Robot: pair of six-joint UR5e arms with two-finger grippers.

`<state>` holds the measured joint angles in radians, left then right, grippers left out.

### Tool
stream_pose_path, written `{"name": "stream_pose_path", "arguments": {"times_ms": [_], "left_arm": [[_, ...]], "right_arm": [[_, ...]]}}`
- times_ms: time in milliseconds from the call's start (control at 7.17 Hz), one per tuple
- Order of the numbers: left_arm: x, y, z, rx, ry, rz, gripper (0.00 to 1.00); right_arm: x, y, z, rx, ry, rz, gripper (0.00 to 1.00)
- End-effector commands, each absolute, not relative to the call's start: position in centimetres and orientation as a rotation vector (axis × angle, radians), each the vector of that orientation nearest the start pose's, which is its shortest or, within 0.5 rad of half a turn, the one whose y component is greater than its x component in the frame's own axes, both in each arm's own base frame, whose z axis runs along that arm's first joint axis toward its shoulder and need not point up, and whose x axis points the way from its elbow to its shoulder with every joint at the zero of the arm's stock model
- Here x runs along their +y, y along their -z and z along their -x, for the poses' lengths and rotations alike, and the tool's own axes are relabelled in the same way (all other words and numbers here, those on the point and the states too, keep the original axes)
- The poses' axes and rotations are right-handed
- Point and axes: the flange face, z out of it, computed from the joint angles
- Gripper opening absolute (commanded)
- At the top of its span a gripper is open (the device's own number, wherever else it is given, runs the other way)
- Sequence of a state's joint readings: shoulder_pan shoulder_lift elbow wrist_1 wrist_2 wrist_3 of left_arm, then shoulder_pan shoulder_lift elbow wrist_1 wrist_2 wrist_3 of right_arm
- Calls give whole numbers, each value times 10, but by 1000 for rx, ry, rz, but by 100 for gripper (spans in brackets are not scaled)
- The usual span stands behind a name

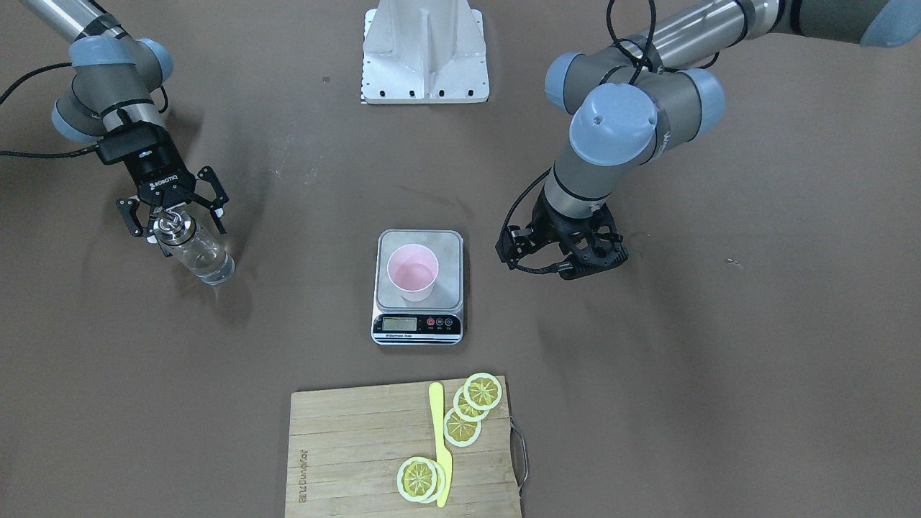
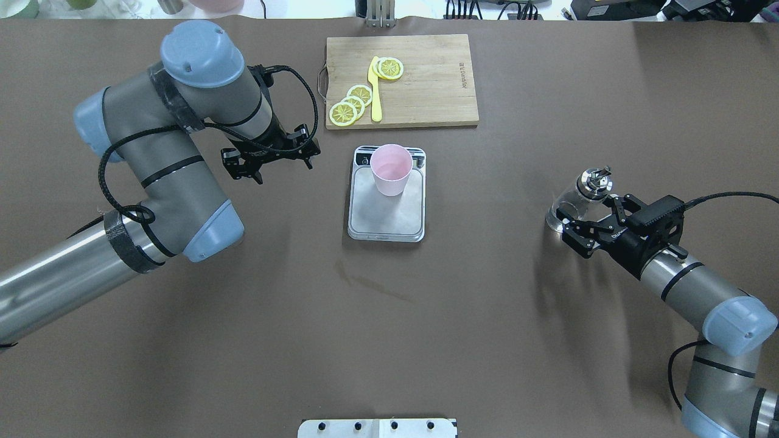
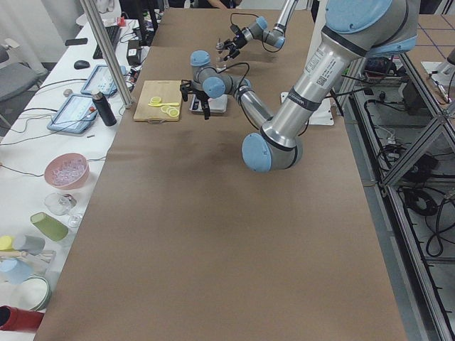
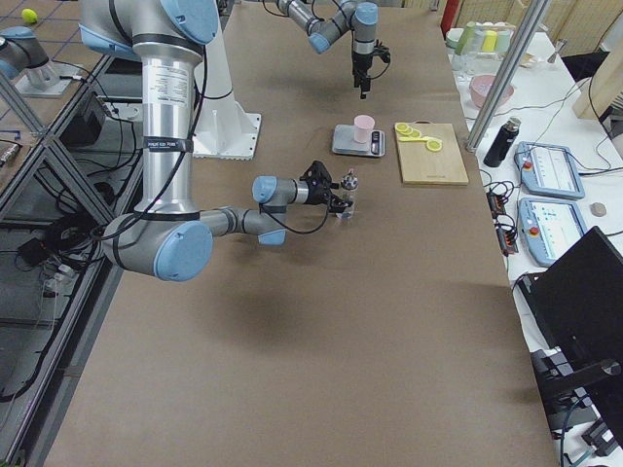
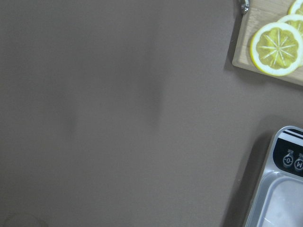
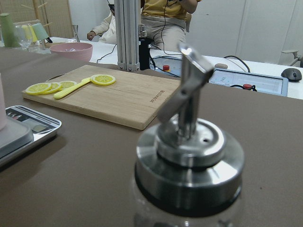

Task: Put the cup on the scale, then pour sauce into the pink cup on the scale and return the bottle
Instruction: 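Close the right gripper around the glass sauce bottle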

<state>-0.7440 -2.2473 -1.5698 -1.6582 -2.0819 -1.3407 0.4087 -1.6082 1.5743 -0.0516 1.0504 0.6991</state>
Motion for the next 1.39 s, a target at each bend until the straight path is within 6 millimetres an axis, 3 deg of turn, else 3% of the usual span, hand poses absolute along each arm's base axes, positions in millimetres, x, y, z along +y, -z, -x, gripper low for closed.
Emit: {"name": "stream_pose_path", "arguments": {"times_ms": [0,418,558,697,837,976,1255], "left_arm": [[-541,-244,-461,883,290,72,98],[-541,-245,-461,881,290,73,98],[-541,-245,-461,881,290,73,98],[-541,-245,-461,881,290,73,98],[-541,-245,-461,881,290,73,98],[-541,-244,-462,882,290,72,98],[-542,-246,-461,880,282,68,98]], "right_arm": [[-359,-506,361,-903,-19,-1198,89],[-361,-506,359,-899,-22,-1201,65],[-361,-512,359,-889,-17,-1195,47],[-362,-510,360,-891,-19,-1199,18],[-368,-498,364,-909,-35,-1211,0],[-373,-481,368,-964,-90,-1208,0],[-387,-478,359,-951,-76,-1203,0]]}}
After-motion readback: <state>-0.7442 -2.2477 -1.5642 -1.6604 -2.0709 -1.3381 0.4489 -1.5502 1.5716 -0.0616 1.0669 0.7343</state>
